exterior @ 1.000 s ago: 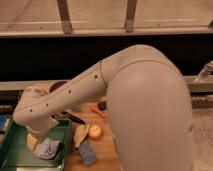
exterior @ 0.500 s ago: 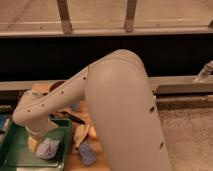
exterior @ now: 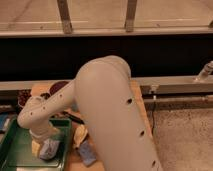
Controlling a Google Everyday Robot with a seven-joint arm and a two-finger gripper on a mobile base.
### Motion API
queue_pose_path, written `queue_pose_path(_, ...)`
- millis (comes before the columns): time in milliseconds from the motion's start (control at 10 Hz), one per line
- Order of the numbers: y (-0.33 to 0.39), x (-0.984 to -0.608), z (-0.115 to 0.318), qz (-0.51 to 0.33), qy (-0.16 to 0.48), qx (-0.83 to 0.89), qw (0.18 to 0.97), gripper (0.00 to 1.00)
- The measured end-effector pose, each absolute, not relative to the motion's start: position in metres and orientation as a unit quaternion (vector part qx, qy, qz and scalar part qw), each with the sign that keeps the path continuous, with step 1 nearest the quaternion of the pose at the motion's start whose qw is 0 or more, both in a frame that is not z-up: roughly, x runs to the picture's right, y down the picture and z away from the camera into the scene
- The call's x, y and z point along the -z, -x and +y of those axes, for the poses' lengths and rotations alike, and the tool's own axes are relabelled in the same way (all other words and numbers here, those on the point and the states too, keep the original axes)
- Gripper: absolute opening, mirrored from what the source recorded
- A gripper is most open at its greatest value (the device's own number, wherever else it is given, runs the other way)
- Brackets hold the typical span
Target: Place towel in table surface
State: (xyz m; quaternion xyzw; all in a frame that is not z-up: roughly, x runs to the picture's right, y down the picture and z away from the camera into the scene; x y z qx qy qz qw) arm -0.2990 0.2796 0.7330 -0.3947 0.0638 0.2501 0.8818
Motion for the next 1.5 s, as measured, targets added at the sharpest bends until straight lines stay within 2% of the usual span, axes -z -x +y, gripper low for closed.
queue_pose_path(200,0.297,-0.737,0.290,0.066,0.399,-0.259,0.877,0.80)
queue_pose_path(600,0.291,-0.734,0.299,0.066,0.348,-0.293,0.888,0.78)
queue_pose_path(900,0.293,-0.734,0.307,0.063,0.340,-0.288,0.893,0.53)
queue_pose_path(1300,0.297,-0.737,0.310,0.061,0.345,-0.280,0.894,0.12)
queue_pose_path(1400,0.297,-0.737,0.309,0.061,0.345,-0.280,0.894,0.03)
queue_pose_path(1500,0.296,-0.736,0.307,0.058,0.345,-0.283,0.893,0.00)
